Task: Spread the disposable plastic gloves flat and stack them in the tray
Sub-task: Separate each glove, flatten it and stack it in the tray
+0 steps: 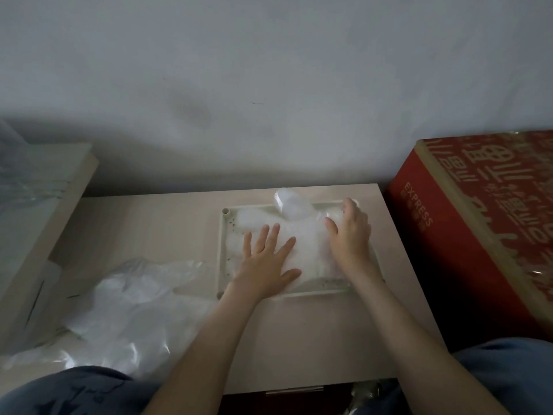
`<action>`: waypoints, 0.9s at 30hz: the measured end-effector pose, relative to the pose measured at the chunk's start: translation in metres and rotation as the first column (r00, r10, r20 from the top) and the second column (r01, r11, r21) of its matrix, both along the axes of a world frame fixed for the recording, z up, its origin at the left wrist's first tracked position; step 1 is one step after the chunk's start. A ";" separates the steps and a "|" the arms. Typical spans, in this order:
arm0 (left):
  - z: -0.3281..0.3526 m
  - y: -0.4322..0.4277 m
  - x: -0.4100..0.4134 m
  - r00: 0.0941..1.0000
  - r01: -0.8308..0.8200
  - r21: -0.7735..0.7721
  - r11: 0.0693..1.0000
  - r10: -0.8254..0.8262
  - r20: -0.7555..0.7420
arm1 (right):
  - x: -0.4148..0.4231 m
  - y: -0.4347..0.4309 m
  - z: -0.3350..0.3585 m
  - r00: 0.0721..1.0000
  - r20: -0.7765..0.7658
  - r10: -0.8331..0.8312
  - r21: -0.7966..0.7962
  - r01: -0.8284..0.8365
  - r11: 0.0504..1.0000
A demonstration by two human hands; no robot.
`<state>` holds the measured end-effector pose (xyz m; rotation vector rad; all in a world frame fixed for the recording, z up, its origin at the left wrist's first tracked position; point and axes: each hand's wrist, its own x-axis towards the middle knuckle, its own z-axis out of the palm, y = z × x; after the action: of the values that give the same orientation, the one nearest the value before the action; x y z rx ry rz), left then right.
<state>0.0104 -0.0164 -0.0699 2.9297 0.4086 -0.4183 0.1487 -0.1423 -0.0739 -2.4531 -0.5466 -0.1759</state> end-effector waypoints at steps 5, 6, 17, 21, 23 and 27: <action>-0.012 0.001 0.006 0.999 -0.009 -0.033 0.999 0.008 -0.049 | -0.015 0.009 -0.006 0.904 0.117 0.411 -0.382 -0.341 0.859; -0.013 0.001 0.006 0.999 -0.011 -0.028 1.000 0.010 -0.052 | -0.017 0.008 -0.010 0.888 0.030 0.460 -0.431 -0.403 0.807; 0.020 0.031 -0.042 0.816 -0.125 -0.372 0.920 0.309 0.489 | -0.035 0.018 -0.004 0.894 -0.021 0.447 -0.374 -0.421 0.826; 0.025 0.050 -0.086 0.755 -0.326 -0.288 0.901 0.431 0.495 | -0.077 0.053 0.010 0.763 0.141 0.630 -0.196 -0.602 0.774; 0.026 0.060 -0.121 0.778 -0.529 -0.179 0.829 0.559 0.286 | -0.114 0.073 0.012 0.631 0.095 0.770 -0.185 -0.749 0.636; 0.020 0.070 -0.176 0.823 -0.568 -0.096 0.817 0.565 -0.055 | -0.175 0.099 -0.003 0.480 -0.077 0.874 -0.275 -0.853 0.445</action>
<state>-0.1652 0.0531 -0.0498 2.5215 1.1788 -0.3685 -0.0266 -0.0433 -0.0769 -2.0664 -1.9099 0.2651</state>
